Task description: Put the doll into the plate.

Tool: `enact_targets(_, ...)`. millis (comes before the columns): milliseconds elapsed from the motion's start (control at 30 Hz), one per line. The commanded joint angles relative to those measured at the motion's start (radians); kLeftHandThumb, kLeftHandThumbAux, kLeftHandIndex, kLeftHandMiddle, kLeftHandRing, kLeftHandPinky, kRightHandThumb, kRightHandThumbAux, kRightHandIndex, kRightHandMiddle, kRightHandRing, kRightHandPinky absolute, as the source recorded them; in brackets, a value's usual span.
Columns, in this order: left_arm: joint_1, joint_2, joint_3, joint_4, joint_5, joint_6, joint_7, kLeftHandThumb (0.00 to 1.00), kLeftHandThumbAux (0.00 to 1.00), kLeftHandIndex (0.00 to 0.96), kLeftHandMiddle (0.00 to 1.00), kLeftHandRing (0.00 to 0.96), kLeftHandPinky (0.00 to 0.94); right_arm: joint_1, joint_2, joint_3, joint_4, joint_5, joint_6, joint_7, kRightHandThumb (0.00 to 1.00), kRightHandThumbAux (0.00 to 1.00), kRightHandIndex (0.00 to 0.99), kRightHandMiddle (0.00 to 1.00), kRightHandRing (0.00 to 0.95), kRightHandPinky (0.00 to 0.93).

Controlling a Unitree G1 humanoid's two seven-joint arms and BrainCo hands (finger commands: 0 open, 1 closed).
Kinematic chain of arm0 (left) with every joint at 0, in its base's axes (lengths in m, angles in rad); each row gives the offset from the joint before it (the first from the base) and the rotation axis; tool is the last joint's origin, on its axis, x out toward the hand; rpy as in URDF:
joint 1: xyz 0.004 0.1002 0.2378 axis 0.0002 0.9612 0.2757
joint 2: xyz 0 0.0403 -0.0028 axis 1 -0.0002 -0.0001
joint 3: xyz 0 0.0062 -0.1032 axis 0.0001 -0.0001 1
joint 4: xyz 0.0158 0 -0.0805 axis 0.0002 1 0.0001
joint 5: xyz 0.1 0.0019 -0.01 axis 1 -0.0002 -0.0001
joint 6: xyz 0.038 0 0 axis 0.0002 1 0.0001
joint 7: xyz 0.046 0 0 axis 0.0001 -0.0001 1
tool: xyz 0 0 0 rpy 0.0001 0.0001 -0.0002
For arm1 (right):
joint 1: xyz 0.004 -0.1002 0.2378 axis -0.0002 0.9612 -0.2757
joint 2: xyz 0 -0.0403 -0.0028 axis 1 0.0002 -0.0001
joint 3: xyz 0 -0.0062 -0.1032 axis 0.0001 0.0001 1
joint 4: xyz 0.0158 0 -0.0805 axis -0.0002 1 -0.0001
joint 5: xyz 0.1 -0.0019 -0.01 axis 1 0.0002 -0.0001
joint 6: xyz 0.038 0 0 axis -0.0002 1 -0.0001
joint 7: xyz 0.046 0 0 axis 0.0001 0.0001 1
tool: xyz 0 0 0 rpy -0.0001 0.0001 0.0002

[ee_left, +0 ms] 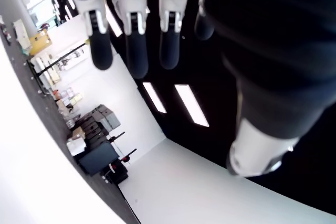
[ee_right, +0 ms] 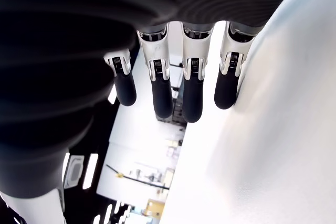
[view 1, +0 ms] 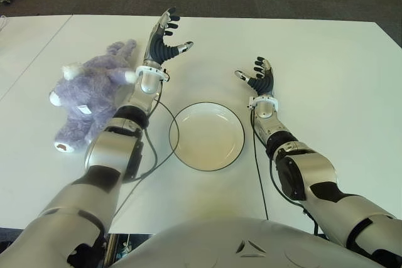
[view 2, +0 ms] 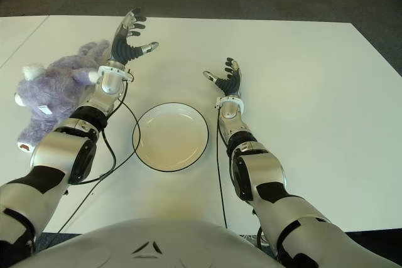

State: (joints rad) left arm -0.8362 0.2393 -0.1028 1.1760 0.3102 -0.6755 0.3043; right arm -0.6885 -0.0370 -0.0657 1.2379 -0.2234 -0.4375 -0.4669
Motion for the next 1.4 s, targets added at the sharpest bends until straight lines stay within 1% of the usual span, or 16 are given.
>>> enact_targets(33, -0.059, 0.009, -0.032, 0.001, 0.044, 0.044, 0.012, 0.127, 0.761, 0.109, 0.222, 0.258, 0.280, 0.190, 0.023, -0.005, 0.124, 0.006, 0.139, 0.022, 0.000, 0.730, 0.152, 0.202, 0.204, 0.206)
enact_targets(200, -0.074, 0.003, -0.041, -0.007, 0.052, 0.052, 0.012, 0.135, 0.762, 0.109, 0.225, 0.265, 0.294, 0.191, 0.023, -0.006, 0.124, 0.007, 0.138, 0.023, 0.000, 0.736, 0.156, 0.206, 0.208, 0.213)
enact_targets(333, -0.085, 0.003, -0.052, -0.012, 0.053, 0.053, 0.004, 0.168, 0.757, 0.108, 0.220, 0.269, 0.298, 0.191, 0.022, -0.010, 0.124, 0.011, 0.140, 0.025, 0.000, 0.753, 0.164, 0.220, 0.225, 0.234)
enact_targets(467, -0.101, 0.007, -0.057, -0.015, 0.053, 0.063, -0.005, 0.172, 0.752, 0.104, 0.212, 0.260, 0.285, 0.191, 0.021, -0.012, 0.123, 0.013, 0.135, 0.027, 0.000, 0.766, 0.168, 0.225, 0.230, 0.234)
enact_targets(533, -0.115, 0.012, -0.056, -0.019, 0.050, 0.071, -0.015, 0.180, 0.754, 0.100, 0.206, 0.253, 0.287, 0.191, 0.021, -0.014, 0.123, 0.015, 0.133, 0.030, 0.000, 0.774, 0.168, 0.221, 0.224, 0.217)
enact_targets(667, -0.141, 0.016, -0.055, -0.031, 0.046, 0.087, -0.028, 0.192, 0.753, 0.099, 0.205, 0.253, 0.296, 0.192, 0.020, -0.016, 0.123, 0.017, 0.132, 0.032, 0.000, 0.773, 0.165, 0.216, 0.218, 0.207)
enact_targets(700, -0.149, 0.017, -0.055, -0.035, 0.046, 0.092, -0.031, 0.195, 0.751, 0.098, 0.205, 0.250, 0.278, 0.191, 0.020, -0.016, 0.123, 0.016, 0.132, 0.032, 0.000, 0.768, 0.162, 0.213, 0.214, 0.206)
enact_targets(833, -0.164, 0.022, -0.059, -0.044, 0.055, 0.101, -0.023, 0.199, 0.757, 0.098, 0.209, 0.248, 0.272, 0.191, 0.018, -0.014, 0.123, 0.013, 0.133, 0.032, 0.000, 0.760, 0.157, 0.210, 0.212, 0.208)
enact_targets(933, -0.172, 0.027, -0.064, -0.044, 0.062, 0.107, -0.016, 0.196, 0.762, 0.099, 0.211, 0.247, 0.269, 0.191, 0.017, -0.014, 0.123, 0.013, 0.134, 0.033, 0.000, 0.757, 0.156, 0.210, 0.211, 0.209)
enact_targets(1000, -0.179, 0.030, -0.067, -0.043, 0.068, 0.111, -0.013, 0.193, 0.762, 0.097, 0.205, 0.235, 0.245, 0.192, 0.016, -0.015, 0.123, 0.014, 0.134, 0.035, 0.000, 0.756, 0.156, 0.210, 0.212, 0.209)
enact_targets(1133, -0.194, 0.042, -0.079, -0.039, 0.084, 0.117, -0.004, 0.162, 0.751, 0.087, 0.188, 0.219, 0.230, 0.192, 0.014, -0.015, 0.123, 0.014, 0.136, 0.037, 0.000, 0.754, 0.158, 0.209, 0.212, 0.210)
enact_targets(1200, -0.201, 0.050, -0.089, -0.039, 0.097, 0.120, 0.003, 0.147, 0.745, 0.079, 0.184, 0.218, 0.241, 0.192, 0.013, -0.015, 0.124, 0.014, 0.136, 0.039, 0.000, 0.749, 0.158, 0.209, 0.213, 0.214)
enact_targets(1267, -0.208, 0.062, -0.102, -0.041, 0.112, 0.127, 0.008, 0.134, 0.734, 0.073, 0.201, 0.243, 0.281, 0.192, 0.013, -0.016, 0.123, 0.015, 0.131, 0.041, 0.000, 0.749, 0.160, 0.212, 0.216, 0.220)
enact_targets(1400, -0.211, 0.080, -0.117, -0.046, 0.137, 0.139, 0.011, 0.123, 0.727, 0.072, 0.211, 0.250, 0.283, 0.193, 0.013, -0.021, 0.123, 0.020, 0.125, 0.048, 0.000, 0.752, 0.163, 0.211, 0.216, 0.222)
